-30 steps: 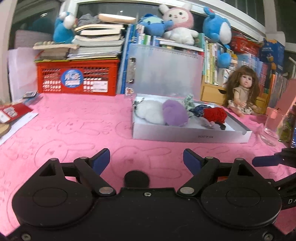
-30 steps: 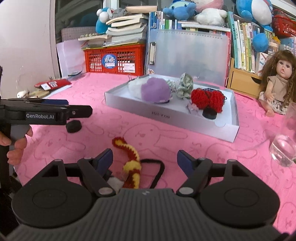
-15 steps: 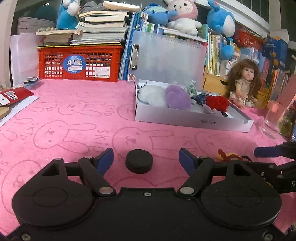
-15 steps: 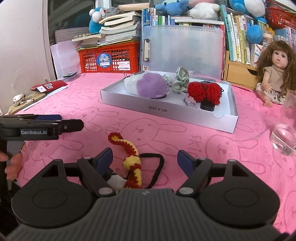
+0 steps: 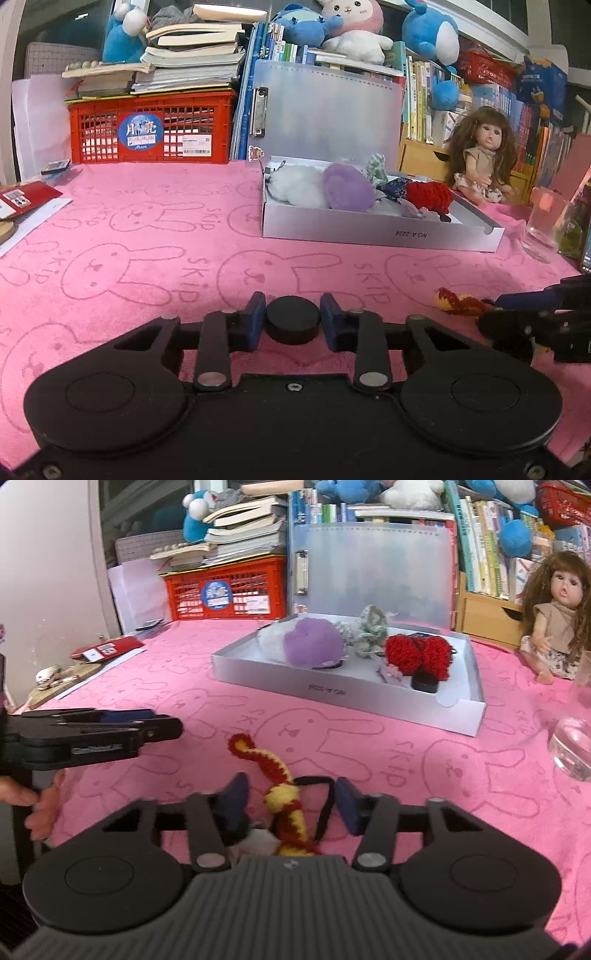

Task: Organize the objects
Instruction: 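Carry the knitted snake and the puck toward the white box with both tools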

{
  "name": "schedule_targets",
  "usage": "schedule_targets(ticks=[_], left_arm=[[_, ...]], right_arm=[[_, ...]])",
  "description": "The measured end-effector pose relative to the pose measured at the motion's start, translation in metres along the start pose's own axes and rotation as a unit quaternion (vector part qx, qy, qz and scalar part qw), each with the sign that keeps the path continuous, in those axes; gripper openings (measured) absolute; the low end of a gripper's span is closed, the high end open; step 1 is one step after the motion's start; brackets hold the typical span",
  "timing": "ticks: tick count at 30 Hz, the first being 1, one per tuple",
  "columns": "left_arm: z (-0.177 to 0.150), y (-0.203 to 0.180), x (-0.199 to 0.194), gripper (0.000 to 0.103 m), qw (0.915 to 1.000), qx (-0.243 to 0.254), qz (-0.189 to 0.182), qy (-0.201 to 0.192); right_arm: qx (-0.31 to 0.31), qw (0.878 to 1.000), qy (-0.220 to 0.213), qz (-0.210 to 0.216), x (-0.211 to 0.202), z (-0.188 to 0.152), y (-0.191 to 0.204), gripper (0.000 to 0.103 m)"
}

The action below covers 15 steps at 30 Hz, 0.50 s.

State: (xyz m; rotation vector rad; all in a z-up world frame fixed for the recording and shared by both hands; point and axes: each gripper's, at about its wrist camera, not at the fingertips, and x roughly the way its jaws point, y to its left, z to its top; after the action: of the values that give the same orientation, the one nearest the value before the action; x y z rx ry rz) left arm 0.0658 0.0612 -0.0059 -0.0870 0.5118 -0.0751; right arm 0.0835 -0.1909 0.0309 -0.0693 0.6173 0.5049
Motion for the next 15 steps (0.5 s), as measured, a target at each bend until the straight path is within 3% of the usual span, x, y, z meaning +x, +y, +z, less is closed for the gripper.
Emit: schedule_targets(ticks=[1, 2, 15], left_arm=[[0.0, -0.001, -0.001, 0.03, 1.0, 0.002, 0.0, -0.002], [0.0, -0.002, -0.002, 0.03, 1.0, 0.003, -0.001, -0.004], [0.009, -0.005, -0.007, 0.03, 0.9996, -0.009, -0.026, -0.008]], right_arm=[[-0.001, 1.0, 0.001, 0.004, -0.001, 0.001, 0.002, 0.03], [-0.002, 1.0, 0.003, 0.004, -0.001, 0.002, 0.004, 0.025], [0.003, 0.999, -0.026, -0.03, -0.012, 0.014, -0.003, 0.024]])
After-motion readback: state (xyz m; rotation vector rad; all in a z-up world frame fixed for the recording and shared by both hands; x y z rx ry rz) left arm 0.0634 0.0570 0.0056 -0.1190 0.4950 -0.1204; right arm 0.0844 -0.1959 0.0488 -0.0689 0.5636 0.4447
